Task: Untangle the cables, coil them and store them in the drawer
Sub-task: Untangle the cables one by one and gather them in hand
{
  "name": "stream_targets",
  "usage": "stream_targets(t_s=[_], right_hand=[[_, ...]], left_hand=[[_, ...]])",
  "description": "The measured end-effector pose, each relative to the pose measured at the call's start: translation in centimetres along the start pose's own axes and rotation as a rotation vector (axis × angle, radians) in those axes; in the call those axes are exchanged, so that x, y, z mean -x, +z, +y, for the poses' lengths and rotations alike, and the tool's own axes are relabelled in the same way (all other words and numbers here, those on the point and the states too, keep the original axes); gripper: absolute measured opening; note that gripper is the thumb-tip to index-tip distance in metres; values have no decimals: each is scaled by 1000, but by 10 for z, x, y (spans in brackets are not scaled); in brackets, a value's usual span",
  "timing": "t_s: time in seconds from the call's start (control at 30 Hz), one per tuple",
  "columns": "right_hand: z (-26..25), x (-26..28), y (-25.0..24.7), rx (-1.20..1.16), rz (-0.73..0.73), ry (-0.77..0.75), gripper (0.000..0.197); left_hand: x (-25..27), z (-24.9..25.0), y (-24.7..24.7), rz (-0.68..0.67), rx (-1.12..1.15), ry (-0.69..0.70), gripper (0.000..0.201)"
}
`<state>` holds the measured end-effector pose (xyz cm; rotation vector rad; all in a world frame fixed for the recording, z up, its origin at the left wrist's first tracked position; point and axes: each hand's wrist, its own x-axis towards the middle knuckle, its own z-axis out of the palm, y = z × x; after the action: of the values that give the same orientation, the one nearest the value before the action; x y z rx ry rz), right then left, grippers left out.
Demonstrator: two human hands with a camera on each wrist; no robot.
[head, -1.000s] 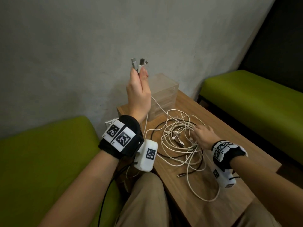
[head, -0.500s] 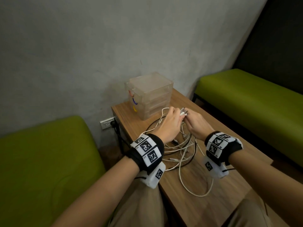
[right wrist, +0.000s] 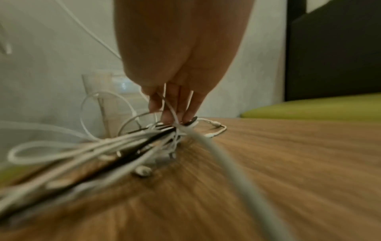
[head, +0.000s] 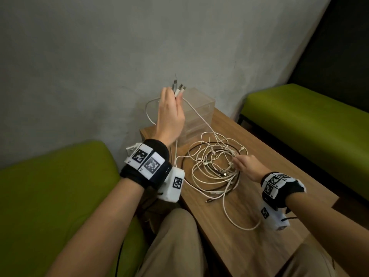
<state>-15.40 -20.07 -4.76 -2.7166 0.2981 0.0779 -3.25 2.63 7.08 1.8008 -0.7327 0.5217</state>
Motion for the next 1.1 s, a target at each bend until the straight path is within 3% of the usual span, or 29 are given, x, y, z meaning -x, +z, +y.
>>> stream_targets(t_s=[0.17, 0.23, 0.33, 0.47, 0.6, 0.67, 0.77, 0.93, 1.1], right_hand=[[5, -4, -6, 50, 44, -42, 29], [7, -2, -9, 47, 37, -35, 29], [7, 4, -13, -14, 92, -60, 29], [0, 5, -20, -23, 275, -184, 30], [-23, -3, -26, -53, 334, -331, 27], [-35, -4, -25, -44, 368, -386, 30], [-48, -4, -24, -78, 406, -414, 27], [-54, -5, -23, -146, 335, -344, 32], [-33, -9, -13, -57, 99, -208, 36]], left_hand=[[-11, -12, -25, 192, -48, -26, 15], [-13, -20, -32, 169, -105, -91, 18], [-10, -24, -28, -22, -179, -213, 26], [8, -5, -7, -157, -119, -11, 27], [38, 12, 36, -582, -74, 33, 37], [50, 15, 53, -691, -39, 31, 36], [60, 16, 64, -695, -11, 40, 27], [58, 2, 63, -611, -209, 168, 20], [44, -1, 43, -497, -120, 27, 18]])
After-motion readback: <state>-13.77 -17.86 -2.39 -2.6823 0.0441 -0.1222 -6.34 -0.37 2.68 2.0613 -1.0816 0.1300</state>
